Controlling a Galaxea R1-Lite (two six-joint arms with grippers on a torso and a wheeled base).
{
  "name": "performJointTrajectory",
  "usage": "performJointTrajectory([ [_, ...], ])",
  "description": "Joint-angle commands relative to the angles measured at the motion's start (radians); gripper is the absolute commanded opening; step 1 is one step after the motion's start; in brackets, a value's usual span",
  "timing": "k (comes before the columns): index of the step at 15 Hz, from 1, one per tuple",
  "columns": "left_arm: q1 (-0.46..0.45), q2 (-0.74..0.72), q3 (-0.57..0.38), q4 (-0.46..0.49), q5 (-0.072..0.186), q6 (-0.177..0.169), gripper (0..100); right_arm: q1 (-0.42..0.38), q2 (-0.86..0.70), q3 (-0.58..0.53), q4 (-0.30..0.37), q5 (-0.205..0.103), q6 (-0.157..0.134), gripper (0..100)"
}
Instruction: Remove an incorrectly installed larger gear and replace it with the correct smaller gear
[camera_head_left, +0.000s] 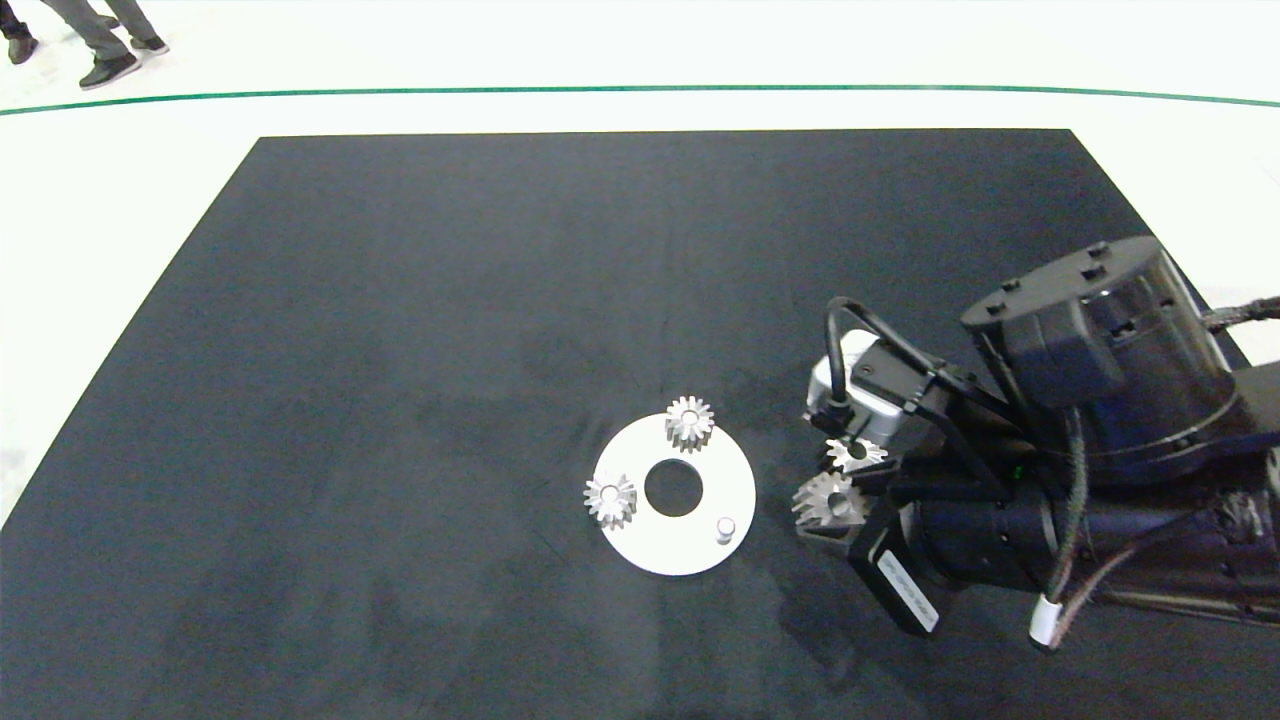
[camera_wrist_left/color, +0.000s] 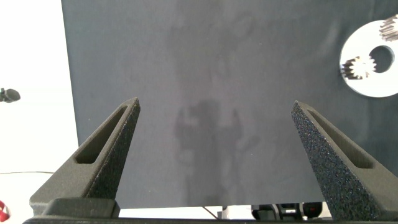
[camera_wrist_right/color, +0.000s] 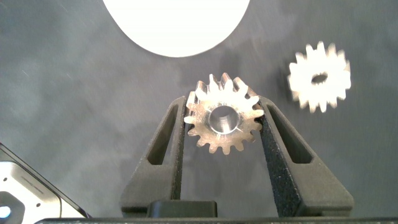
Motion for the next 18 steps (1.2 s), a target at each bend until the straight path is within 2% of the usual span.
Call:
performJointTrajectory([
  [1, 0.000, 0.002, 0.000, 0.005, 0.001, 0.000, 100, 0.041, 0.139, -0.138, 0.028, -0.001, -0.007, 34],
  [5, 0.002, 0.002, -0.002, 0.005, 0.001, 0.000, 100, 0.050, 0.216, -0.191, 0.028, -0.001, -0.002, 34],
  [18, 0.002, 0.000, -0.002, 0.000, 0.001, 0.000, 100, 0.047, 0.240, -0.170, 0.028, 0.000, 0.003, 34],
])
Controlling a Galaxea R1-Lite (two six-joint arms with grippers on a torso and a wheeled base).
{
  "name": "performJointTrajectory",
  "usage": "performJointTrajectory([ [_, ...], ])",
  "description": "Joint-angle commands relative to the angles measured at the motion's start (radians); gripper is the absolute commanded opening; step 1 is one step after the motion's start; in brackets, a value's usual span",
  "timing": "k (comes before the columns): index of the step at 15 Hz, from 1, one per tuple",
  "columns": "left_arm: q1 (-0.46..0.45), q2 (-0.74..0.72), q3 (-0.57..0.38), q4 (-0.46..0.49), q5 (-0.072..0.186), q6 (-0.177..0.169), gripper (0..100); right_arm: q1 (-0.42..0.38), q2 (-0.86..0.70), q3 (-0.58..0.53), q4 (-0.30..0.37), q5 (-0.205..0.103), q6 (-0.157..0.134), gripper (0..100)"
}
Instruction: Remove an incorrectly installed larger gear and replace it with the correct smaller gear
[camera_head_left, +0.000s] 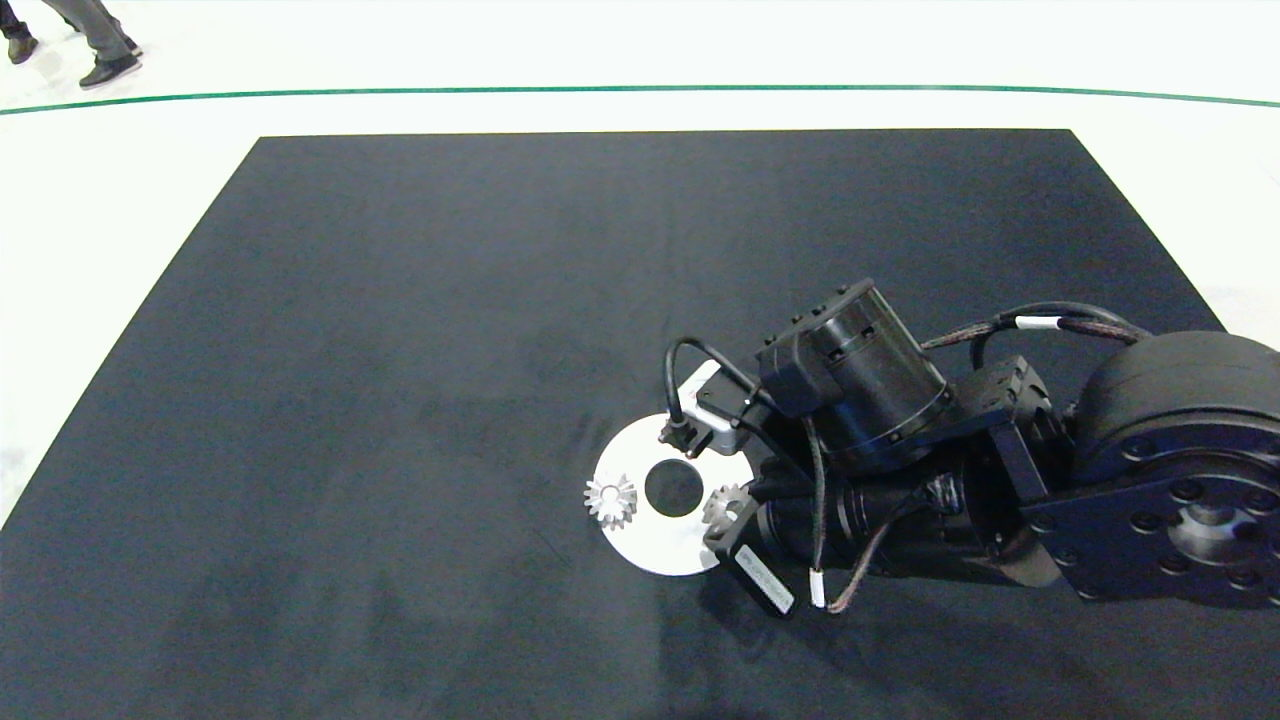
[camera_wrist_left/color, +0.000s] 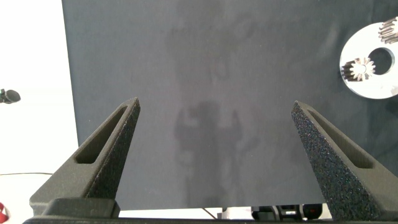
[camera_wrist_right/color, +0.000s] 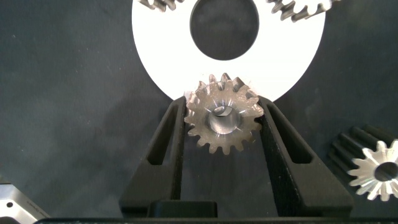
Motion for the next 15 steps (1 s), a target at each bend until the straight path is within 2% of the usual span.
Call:
performJointTrajectory([
  [1, 0.000, 0.000, -0.001, 0.006, 0.001, 0.000, 100, -0.001, 0.011, 0.005, 0.002, 0.000, -0.001, 34],
  [15, 0.000, -0.012, -0.002, 0.006, 0.001, 0.000, 100, -0.001, 0.015, 0.004, -0.006, 0.000, 0.002, 34],
])
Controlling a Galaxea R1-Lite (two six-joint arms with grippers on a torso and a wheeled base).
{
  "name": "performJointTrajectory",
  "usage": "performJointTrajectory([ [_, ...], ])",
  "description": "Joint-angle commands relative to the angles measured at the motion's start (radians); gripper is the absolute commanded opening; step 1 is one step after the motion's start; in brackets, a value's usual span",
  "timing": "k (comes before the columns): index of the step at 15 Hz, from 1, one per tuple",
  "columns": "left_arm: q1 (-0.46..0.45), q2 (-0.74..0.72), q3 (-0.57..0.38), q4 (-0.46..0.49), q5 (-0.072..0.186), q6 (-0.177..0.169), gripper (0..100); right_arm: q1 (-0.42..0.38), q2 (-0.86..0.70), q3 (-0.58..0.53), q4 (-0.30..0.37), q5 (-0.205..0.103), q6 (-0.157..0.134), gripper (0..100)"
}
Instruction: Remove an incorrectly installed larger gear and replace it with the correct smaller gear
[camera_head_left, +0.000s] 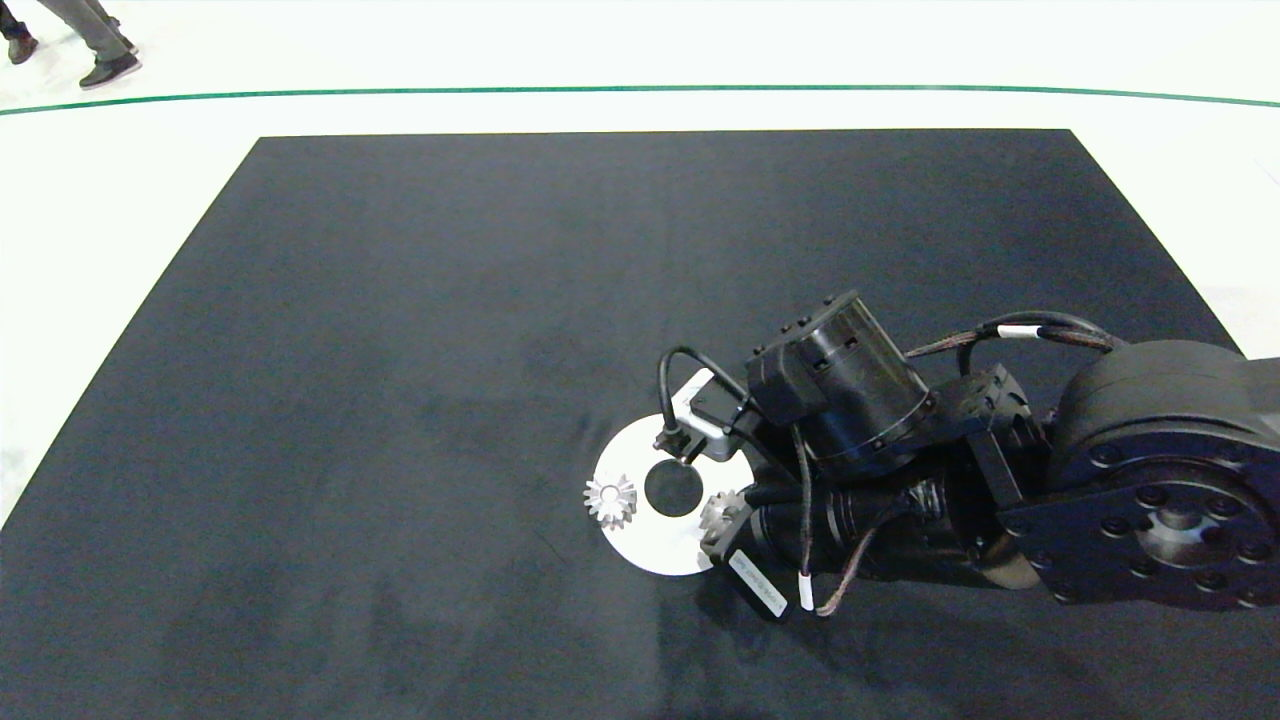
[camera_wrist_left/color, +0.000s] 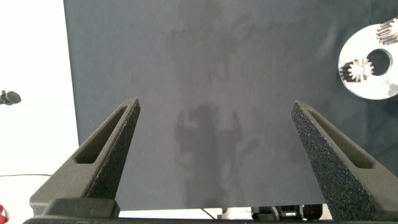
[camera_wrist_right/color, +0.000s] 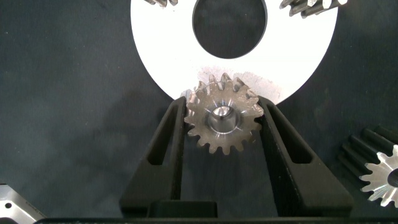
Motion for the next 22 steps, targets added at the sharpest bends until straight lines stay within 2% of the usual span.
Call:
performJointTrajectory([
  [1, 0.000, -0.003, 0.000, 0.005, 0.001, 0.000, 100, 0.000, -0.002, 0.004, 0.001, -0.002, -0.002, 100],
  [7, 0.000, -0.001, 0.000, 0.005, 0.001, 0.000, 100, -0.001, -0.013, 0.004, 0.001, -0.002, 0.000, 100],
  [9, 0.000, -0.001, -0.002, 0.004, 0.001, 0.000, 100, -0.006, -0.089, 0.035, 0.003, -0.009, 0.027, 100],
  [10, -0.003, -0.003, 0.001, 0.001, 0.001, 0.000, 100, -0.017, -0.151, 0.059, 0.001, -0.029, 0.035, 100],
  [11, -0.006, -0.006, 0.012, -0.009, 0.002, 0.002, 100, -0.053, -0.214, 0.076, 0.001, -0.072, 0.035, 100],
  [12, -0.006, -0.021, 0.024, -0.016, 0.002, 0.009, 100, -0.092, -0.278, 0.101, 0.001, -0.138, 0.035, 100],
  [13, -0.008, -0.061, 0.030, -0.042, -0.002, 0.014, 100, -0.142, -0.359, 0.150, 0.000, -0.218, 0.030, 100],
  [14, -0.011, -0.116, 0.032, -0.090, -0.013, 0.014, 100, -0.173, -0.448, 0.208, -0.017, -0.268, 0.030, 100],
  [15, -0.006, -0.165, 0.055, -0.134, -0.012, 0.009, 100, -0.185, -0.533, 0.272, -0.062, -0.279, 0.032, 100],
  [16, 0.001, -0.213, 0.084, -0.183, -0.007, 0.008, 100, -0.195, -0.614, 0.338, -0.134, -0.310, 0.036, 100],
  [17, 0.009, -0.253, 0.099, -0.220, -0.002, 0.005, 100, -0.207, -0.692, 0.406, -0.203, -0.362, 0.033, 100],
  [18, 0.035, -0.302, 0.099, -0.223, 0.001, 0.006, 100, -0.222, -0.781, 0.481, -0.253, -0.430, 0.024, 100],
  [19, 0.076, -0.343, 0.095, -0.226, -0.002, 0.011, 100, -0.241, -0.869, 0.535, -0.272, -0.474, 0.001, 100],
  [20, 0.101, -0.386, 0.092, -0.240, -0.015, 0.011, 100, -0.254, -0.958, 0.571, -0.275, -0.497, -0.011, 100],
  [22, 0.099, -0.464, 0.112, -0.262, -0.039, 0.025, 100, -0.303, -1.157, 0.617, -0.263, -0.542, -0.016, 100],
])
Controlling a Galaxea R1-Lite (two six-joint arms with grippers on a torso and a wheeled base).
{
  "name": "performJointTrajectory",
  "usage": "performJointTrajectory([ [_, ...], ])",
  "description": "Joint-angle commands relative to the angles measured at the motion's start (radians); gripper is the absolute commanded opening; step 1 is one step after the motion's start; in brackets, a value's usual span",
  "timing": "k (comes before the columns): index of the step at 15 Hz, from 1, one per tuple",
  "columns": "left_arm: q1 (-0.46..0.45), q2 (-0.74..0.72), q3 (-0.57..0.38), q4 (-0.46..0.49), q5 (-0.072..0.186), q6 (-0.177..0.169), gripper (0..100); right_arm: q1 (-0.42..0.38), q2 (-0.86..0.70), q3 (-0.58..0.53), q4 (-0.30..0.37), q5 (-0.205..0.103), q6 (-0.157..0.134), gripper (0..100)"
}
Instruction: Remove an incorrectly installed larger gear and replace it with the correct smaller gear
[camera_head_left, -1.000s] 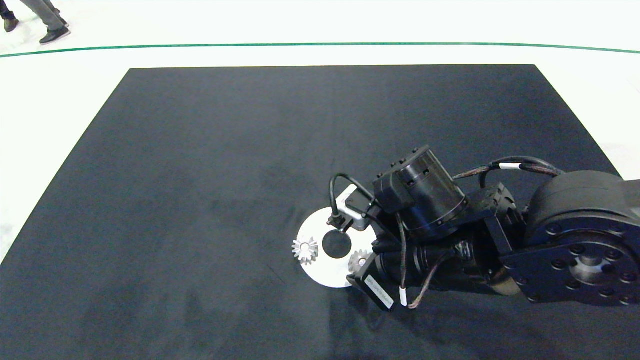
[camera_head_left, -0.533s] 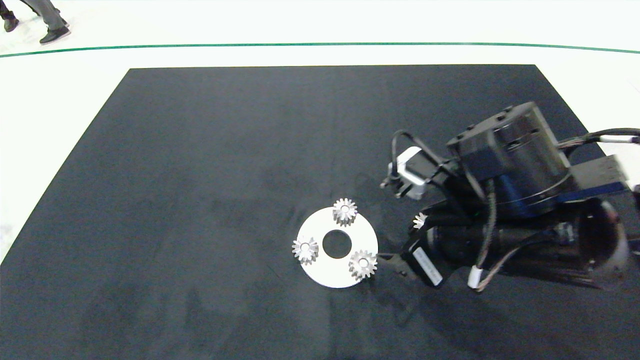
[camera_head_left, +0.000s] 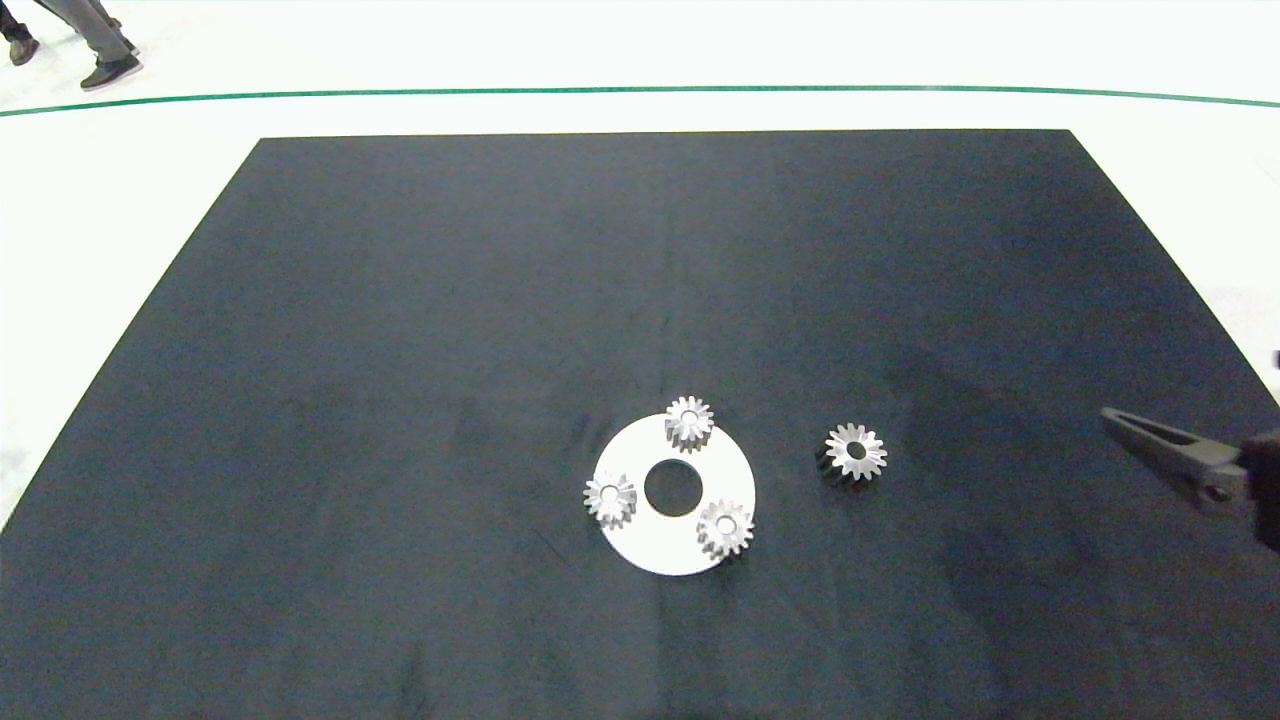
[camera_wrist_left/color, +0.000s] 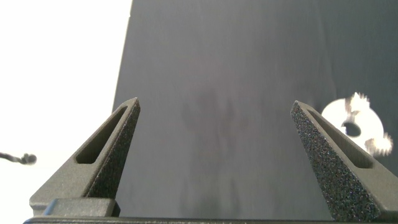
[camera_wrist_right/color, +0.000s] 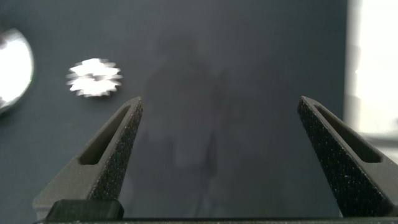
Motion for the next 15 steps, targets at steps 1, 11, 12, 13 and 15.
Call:
performJointTrajectory([
  [1, 0.030, -0.188, 0.031, -0.016, -0.023, 0.016, 100, -0.157, -0.467, 0.166, -0.029, -0.101, -0.026, 100],
  [11, 0.013, -0.646, 0.474, -0.027, -0.019, 0.020, 100, -0.645, -1.040, 0.384, -0.061, -0.124, -0.040, 100],
  [12, 0.013, -0.646, 0.482, -0.030, -0.020, 0.000, 100, -0.645, -1.040, 0.421, -0.091, -0.124, -0.020, 100],
  [13, 0.013, -0.646, 0.497, -0.028, -0.023, -0.009, 100, -0.645, -1.040, 0.444, -0.107, -0.124, -0.006, 100],
  [15, 0.013, -0.646, 0.626, -0.036, -0.025, -0.009, 100, -0.645, -1.040, 0.617, -0.149, 0.005, 0.014, 100],
])
